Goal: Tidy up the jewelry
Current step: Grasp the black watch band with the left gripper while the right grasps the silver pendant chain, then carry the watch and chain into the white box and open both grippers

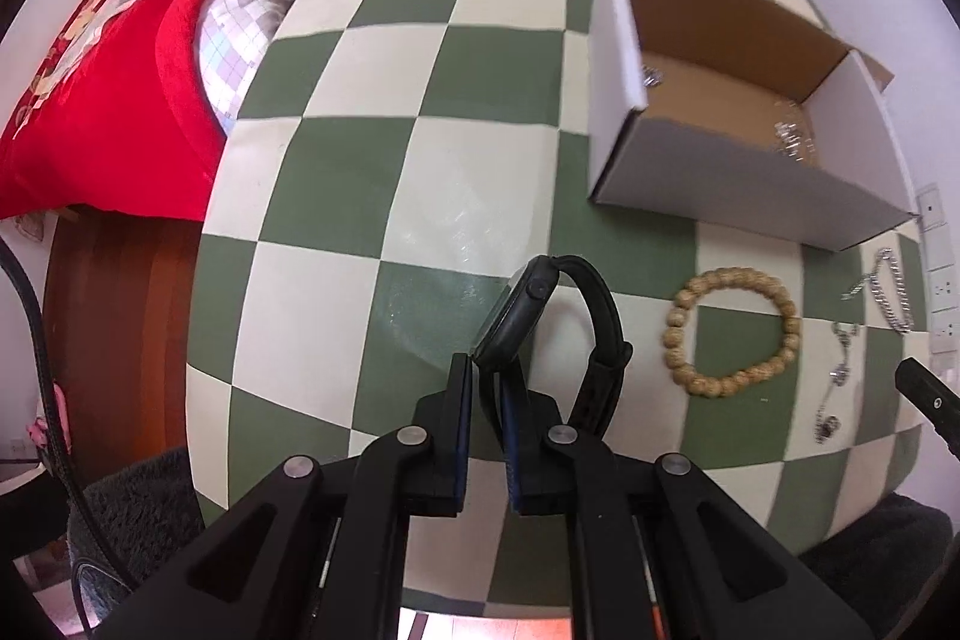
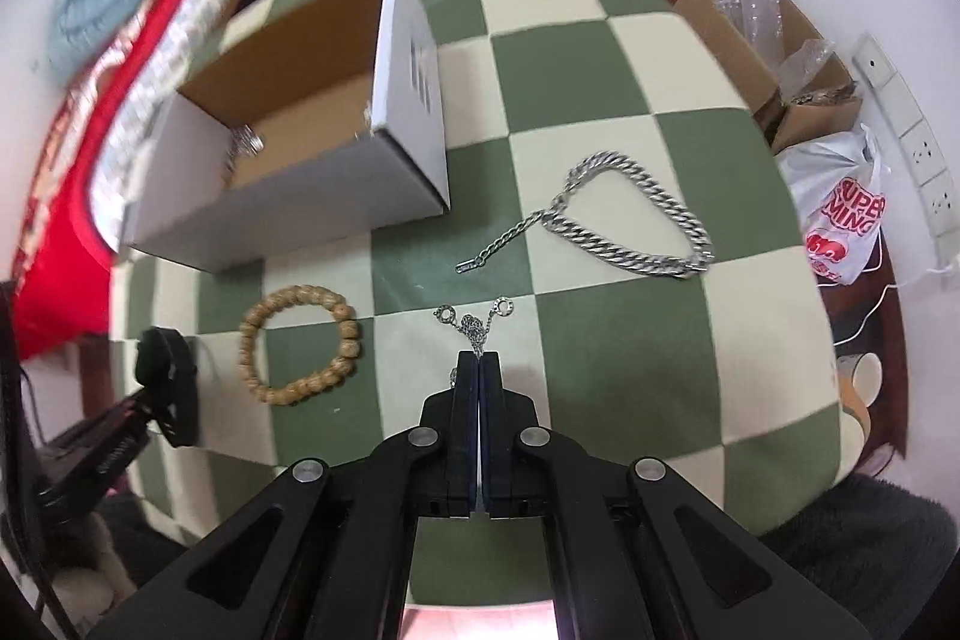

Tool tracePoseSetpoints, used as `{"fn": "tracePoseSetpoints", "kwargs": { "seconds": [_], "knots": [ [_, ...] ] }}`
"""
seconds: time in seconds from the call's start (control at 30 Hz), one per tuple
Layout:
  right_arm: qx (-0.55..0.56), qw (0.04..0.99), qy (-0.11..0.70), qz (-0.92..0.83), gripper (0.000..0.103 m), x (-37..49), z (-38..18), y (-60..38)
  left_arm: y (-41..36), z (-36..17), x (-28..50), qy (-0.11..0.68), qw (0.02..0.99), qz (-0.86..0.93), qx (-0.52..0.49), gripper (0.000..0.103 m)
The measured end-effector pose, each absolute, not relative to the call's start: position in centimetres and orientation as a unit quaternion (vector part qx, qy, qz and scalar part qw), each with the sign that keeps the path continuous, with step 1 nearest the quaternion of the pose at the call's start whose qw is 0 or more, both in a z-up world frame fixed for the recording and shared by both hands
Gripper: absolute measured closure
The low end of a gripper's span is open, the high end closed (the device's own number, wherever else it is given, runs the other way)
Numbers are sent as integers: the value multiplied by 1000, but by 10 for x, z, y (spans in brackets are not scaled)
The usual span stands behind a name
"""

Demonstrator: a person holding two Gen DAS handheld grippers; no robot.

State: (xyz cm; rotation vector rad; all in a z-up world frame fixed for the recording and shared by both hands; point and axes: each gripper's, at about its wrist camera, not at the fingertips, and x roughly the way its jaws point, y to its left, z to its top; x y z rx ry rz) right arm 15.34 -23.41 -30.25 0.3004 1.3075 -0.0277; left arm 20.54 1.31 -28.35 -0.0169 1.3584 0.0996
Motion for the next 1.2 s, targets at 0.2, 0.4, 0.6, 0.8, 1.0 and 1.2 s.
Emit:
{"fn": "tracePoseSetpoints", "kwargs": {
  "seconds": [0.2, 0.4, 0.6, 0.8, 1.0, 1.2],
  "knots": [
    [193, 765, 614, 21, 102, 151, -295, -249, 1, -276, 205, 625, 780, 34, -3, 96],
    [170, 723, 669, 32, 66, 156, -329, -236, -2, -292, 202, 638, 770, 30, 5, 96],
    [81, 742, 665, 8, 90, 153, -331, -214, -1, -296, 200, 642, 766, 31, 2, 97],
    [106, 755, 647, 11, 91, 149, -312, -222, -1, -273, 200, 626, 779, 23, 0, 96],
    [139, 792, 594, 29, 91, 145, -242, -240, -5, -236, 208, 600, 800, 17, -1, 96],
    [138, 815, 561, 39, 91, 155, -198, -237, -13, -200, 214, 582, 813, 6, -9, 96]
  ]
}}
